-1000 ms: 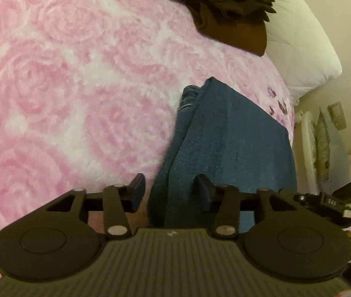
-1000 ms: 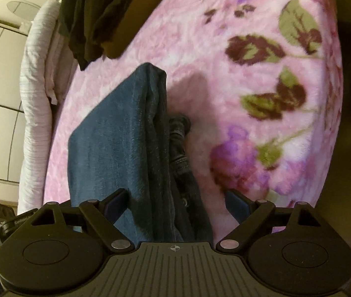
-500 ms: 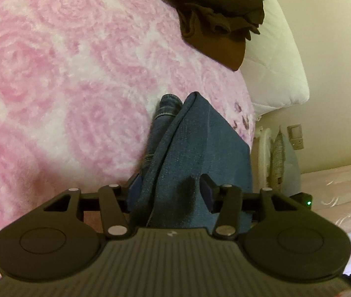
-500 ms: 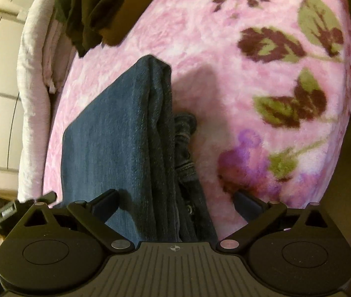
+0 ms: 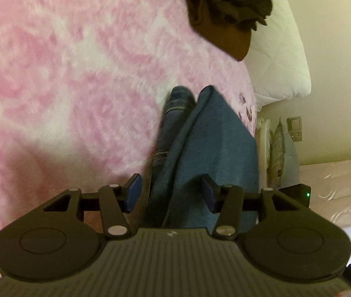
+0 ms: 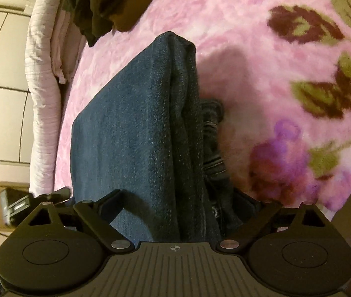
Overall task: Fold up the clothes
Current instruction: 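Grasp the folded jeans bundle with both grippers, then lift the jeans bundle with both grippers and carry it toward the dark clothes stack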
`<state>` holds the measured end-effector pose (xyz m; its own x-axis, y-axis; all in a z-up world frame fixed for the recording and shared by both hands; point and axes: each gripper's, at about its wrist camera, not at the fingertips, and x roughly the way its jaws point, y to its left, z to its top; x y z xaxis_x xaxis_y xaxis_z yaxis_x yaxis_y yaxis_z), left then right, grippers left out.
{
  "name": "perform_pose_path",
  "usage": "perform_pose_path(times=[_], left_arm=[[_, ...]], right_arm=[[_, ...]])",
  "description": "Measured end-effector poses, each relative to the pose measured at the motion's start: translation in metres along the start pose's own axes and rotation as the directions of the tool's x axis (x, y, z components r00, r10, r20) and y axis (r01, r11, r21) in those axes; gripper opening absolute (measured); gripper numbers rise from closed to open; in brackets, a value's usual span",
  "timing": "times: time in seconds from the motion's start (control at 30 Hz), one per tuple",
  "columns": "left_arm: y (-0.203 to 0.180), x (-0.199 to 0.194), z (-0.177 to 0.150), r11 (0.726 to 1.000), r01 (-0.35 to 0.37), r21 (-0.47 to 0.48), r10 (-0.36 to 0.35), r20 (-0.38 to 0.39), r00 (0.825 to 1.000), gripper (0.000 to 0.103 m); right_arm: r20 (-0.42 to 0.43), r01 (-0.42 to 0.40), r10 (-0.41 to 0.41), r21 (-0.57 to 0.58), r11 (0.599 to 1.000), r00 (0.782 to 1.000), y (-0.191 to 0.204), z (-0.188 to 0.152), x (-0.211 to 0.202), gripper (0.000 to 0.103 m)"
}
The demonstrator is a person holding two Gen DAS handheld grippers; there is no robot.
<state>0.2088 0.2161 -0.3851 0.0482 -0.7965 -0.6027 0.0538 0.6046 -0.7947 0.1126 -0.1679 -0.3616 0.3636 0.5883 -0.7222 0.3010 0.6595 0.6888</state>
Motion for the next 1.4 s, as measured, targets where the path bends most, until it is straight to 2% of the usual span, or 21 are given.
perform_pose_path(times=[0.03, 0.1, 0.27, 0.43, 0.53, 0.67, 0.73, 0.93, 1.0, 1.03, 1.07, 1.2, 1.27, 1.4], left_arm=[[0.004, 0.006, 0.001, 1.000, 0.013, -0.013, -0.013, -0.010, 1.000, 0.049], [0.005, 0.011, -0.001, 0.999, 0.040, -0.023, -0.040, -0.010, 0.999, 0.061], [0.009, 0.022, -0.006, 0.993, 0.107, -0.048, -0.108, -0.009, 0.994, 0.060], [0.023, 0.024, -0.008, 0.978, 0.183, -0.102, -0.184, 0.003, 0.983, 0.060], [0.018, 0.028, -0.004, 0.980, 0.187, -0.074, -0.188, -0.015, 0.982, 0.060], [0.024, 0.022, -0.001, 0.961, 0.263, -0.084, -0.263, 0.011, 0.965, 0.064], [0.029, 0.028, -0.002, 0.962, 0.253, -0.100, -0.255, -0.013, 0.967, 0.064], [0.019, 0.040, -0.003, 0.975, 0.220, -0.030, -0.221, -0.028, 0.975, 0.062], [0.016, 0.044, -0.003, 0.978, 0.209, -0.007, -0.209, -0.033, 0.977, 0.051], [0.014, 0.046, -0.003, 0.979, 0.203, 0.005, -0.203, -0.035, 0.979, 0.049], [0.012, 0.047, -0.004, 0.980, 0.198, 0.014, -0.197, -0.035, 0.980, 0.047], [0.003, 0.037, -0.009, 0.981, 0.189, 0.036, -0.189, -0.008, 0.982, 0.040], [-0.004, 0.026, -0.014, 0.981, 0.189, 0.050, -0.190, 0.007, 0.982, 0.039], [-0.017, -0.007, -0.040, 0.980, 0.192, 0.055, -0.195, 0.050, 0.980, 0.038]], right_arm=[[-0.005, -0.004, 0.004, -0.001, 1.000, 1.000, 0.000, 0.001, 0.000, 0.095], [-0.008, -0.006, 0.006, -0.002, 1.000, 1.000, 0.001, 0.001, 0.000, 0.096], [-0.013, 0.002, -0.002, -0.015, 1.000, 1.000, 0.006, 0.001, 0.004, 0.103], [-0.019, -0.006, 0.005, -0.021, 1.000, 1.000, 0.006, 0.000, 0.004, 0.103], [-0.021, -0.009, 0.009, -0.003, 1.000, 1.000, 0.004, 0.002, 0.005, 0.103], [-0.024, -0.006, 0.006, 0.001, 1.000, 1.000, 0.005, 0.003, 0.006, 0.103], [-0.020, 0.000, 0.000, 0.010, 1.000, 1.000, 0.005, 0.003, 0.007, 0.103], [-0.011, 0.016, -0.016, 0.009, 1.000, 1.000, 0.008, 0.002, 0.012, 0.102], [-0.004, 0.006, -0.006, 0.003, 1.000, 1.000, 0.008, 0.001, 0.012, 0.092], [0.000, -0.019, 0.019, 0.017, 1.000, 1.000, 0.006, -0.001, 0.011, 0.058], [0.007, -0.059, 0.059, 0.044, 0.997, 0.998, 0.004, -0.004, 0.011, 0.047], [0.050, -0.106, 0.103, 0.068, 0.992, 0.993, 0.004, -0.014, 0.011, 0.040], [0.063, -0.113, 0.110, 0.041, 0.993, 0.992, 0.013, -0.018, 0.006, 0.037], [0.053, -0.156, 0.155, 0.017, 0.988, 0.987, 0.030, -0.036, -0.009, 0.035]])
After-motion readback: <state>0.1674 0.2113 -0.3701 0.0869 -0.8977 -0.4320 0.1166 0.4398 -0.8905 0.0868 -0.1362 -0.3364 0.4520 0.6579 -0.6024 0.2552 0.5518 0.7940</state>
